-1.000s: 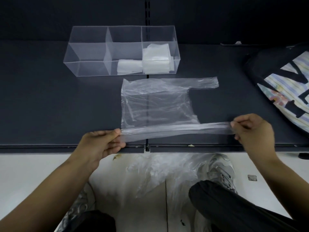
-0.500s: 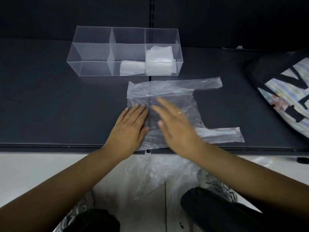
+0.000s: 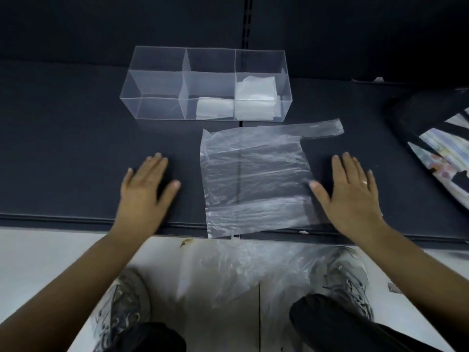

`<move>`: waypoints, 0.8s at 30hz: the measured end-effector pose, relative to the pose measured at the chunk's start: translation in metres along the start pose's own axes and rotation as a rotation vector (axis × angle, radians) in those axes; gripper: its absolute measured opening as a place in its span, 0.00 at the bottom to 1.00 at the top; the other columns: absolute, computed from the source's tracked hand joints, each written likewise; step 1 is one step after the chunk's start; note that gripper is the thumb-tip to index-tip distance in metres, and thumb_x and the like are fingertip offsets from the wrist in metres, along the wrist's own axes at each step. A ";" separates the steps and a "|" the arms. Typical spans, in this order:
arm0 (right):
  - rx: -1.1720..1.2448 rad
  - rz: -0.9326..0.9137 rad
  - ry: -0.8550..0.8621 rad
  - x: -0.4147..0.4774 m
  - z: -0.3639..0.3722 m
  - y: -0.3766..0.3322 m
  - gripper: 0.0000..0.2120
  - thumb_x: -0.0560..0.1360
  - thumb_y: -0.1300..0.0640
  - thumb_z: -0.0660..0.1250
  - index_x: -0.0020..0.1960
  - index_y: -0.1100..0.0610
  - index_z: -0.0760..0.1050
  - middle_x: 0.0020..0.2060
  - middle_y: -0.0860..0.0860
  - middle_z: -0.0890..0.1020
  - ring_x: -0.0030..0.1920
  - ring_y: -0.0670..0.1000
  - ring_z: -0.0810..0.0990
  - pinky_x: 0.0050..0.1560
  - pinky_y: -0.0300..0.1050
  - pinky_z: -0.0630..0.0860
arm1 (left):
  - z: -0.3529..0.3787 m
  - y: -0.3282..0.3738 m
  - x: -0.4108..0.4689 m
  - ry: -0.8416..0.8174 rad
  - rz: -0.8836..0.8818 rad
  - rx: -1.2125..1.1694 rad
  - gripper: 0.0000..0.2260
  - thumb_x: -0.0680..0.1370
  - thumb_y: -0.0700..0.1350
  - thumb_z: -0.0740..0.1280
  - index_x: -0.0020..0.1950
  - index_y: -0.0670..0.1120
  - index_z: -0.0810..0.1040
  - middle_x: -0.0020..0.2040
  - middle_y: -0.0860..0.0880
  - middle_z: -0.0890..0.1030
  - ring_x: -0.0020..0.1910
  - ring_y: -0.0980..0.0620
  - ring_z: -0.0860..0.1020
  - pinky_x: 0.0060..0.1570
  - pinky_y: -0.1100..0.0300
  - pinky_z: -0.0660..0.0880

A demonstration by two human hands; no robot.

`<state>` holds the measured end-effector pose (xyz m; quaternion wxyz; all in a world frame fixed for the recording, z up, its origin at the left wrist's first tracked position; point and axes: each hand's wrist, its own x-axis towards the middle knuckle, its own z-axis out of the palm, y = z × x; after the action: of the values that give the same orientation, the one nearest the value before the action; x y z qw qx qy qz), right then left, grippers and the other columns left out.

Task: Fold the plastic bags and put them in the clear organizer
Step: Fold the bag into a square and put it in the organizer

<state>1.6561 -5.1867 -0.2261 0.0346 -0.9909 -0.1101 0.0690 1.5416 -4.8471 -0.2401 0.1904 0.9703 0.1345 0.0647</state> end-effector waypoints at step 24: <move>0.259 -0.226 0.176 0.044 -0.006 0.006 0.33 0.78 0.45 0.62 0.75 0.63 0.60 0.75 0.61 0.59 0.76 0.60 0.57 0.75 0.54 0.53 | 0.015 0.051 0.012 -0.080 0.535 0.193 0.39 0.77 0.67 0.53 0.75 0.38 0.61 0.75 0.39 0.62 0.76 0.41 0.57 0.74 0.47 0.47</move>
<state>1.7003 -5.1828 -0.2267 0.1791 -0.9617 -0.2074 -0.0089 1.5679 -4.8945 -0.2329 0.0784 0.9867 -0.1284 0.0611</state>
